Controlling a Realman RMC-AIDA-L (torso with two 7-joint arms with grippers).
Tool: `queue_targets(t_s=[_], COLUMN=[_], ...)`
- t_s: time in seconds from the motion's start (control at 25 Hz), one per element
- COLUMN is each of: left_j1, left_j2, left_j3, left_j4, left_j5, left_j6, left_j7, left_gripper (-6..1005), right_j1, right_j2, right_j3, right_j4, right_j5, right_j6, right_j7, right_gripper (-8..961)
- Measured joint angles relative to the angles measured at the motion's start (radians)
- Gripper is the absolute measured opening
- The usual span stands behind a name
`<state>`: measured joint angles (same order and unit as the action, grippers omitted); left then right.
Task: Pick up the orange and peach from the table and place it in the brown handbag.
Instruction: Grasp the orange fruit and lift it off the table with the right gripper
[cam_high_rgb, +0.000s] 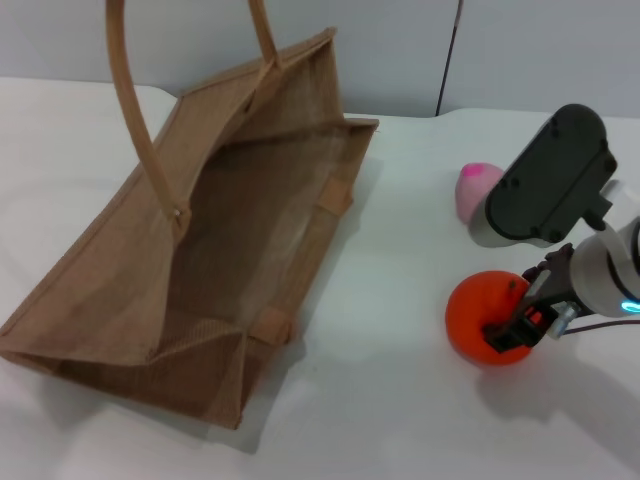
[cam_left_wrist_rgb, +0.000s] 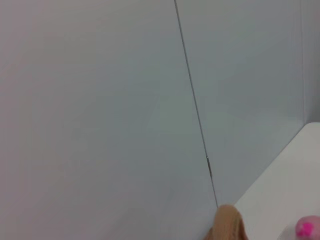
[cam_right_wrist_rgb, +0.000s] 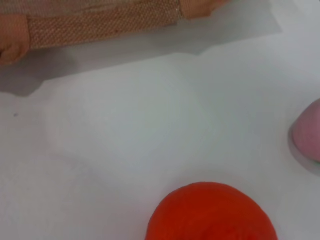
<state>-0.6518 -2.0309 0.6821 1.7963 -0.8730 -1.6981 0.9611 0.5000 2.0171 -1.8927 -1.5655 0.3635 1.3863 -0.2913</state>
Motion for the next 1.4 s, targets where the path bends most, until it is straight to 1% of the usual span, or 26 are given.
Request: queue_targets(t_s=[0.12,0.24,0.44,0.68,0.84,0.96,1.2,1.4], left_j1=[0.000,0.000,-0.001,0.000,0.000,0.000,0.000,0.005], left_j2=[0.000,0.000,0.000,0.000,0.000,-0.001,-0.001,-0.002], left_j3=[0.001,0.006,0.007,0.005,0.005,0.006,0.006,0.005], left_j4=[0.000,0.000,-0.002,-0.002,-0.003,-0.007,-0.009,-0.011], left_j5=[0.002,0.003,0.004,0.004,0.004,0.006,0.006,0.006], left_j6=[0.000,0.000,0.000,0.000,0.000,0.000,0.004,0.008], left_j7=[0.000,-0.001,-0.001,-0.001,0.000,0.000,0.001,0.002], left_gripper=[125,126,126,125,124,125,126,125], right_j1=[0.015,0.038,0.065,0.083,0.107,0.121,0.132,0.135], right_j2=[0.001,0.002,0.002,0.002,0.002,0.001,0.002,0.000], right_j3=[0.000,0.000,0.004,0.040,0.082,0.092,0.092,0.105], right_j4=[0.029,0.062,0.090,0.130,0.192,0.231,0.236,0.224], right_j5=[0.011,0.055,0.063,0.071,0.102,0.119,0.125,0.119], right_j6=[-0.013,-0.035,-0.044,-0.042,-0.040,-0.042,-0.047,-0.051], right_j7=[0.001,0.000,0.003,0.009,0.009,0.006,0.003,0.001], right_gripper=[837,836,835,707,627,568,456,417])
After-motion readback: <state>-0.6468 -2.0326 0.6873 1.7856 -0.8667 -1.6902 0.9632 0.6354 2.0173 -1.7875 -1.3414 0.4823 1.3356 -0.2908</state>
